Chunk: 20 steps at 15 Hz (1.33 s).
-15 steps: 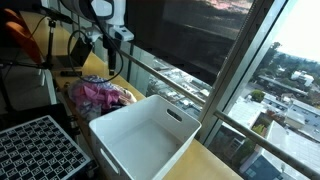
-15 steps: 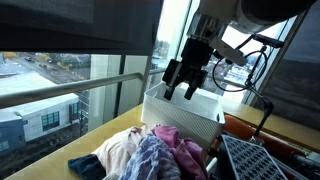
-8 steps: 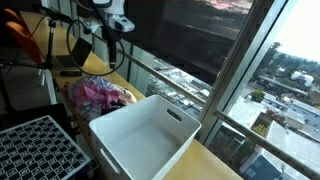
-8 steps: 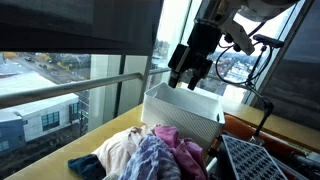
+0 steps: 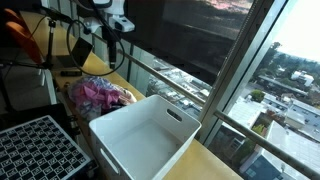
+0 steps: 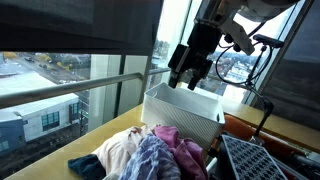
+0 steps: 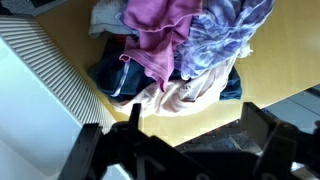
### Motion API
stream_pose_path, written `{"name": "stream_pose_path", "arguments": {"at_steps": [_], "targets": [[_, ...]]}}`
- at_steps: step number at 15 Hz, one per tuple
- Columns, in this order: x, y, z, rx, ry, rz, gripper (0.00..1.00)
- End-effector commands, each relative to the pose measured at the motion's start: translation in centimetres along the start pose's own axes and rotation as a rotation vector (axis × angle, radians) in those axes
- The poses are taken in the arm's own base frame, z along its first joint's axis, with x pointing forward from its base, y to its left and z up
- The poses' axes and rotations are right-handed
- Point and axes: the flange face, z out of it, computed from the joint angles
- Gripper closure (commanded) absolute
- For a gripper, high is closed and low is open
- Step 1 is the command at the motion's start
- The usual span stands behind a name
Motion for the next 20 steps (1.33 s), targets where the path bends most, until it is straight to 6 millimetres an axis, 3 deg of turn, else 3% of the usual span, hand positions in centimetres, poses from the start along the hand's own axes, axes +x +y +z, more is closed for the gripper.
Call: {"name": "stream_pose_path", "arguments": {"at_steps": [1,12,14,16,18,20], "targets": [[0.0,0.0,-0.1,0.0,-0.001,0.0,0.0],[0.0,0.0,-0.1,0.0,-0.001,0.0,0.0],[-1.5,-2.6,3.1,-0.005,-0.008,-0.003,0.0],[-2.6,-4.4,7.4,-0.005,-0.03,0.006,0.0],[-3.7,-5.5,11.8,-0.004,-0.04,0.014,0.0],[-4.4,-5.5,16.7,-0.016,-0.043,0.022,0.0]]}}
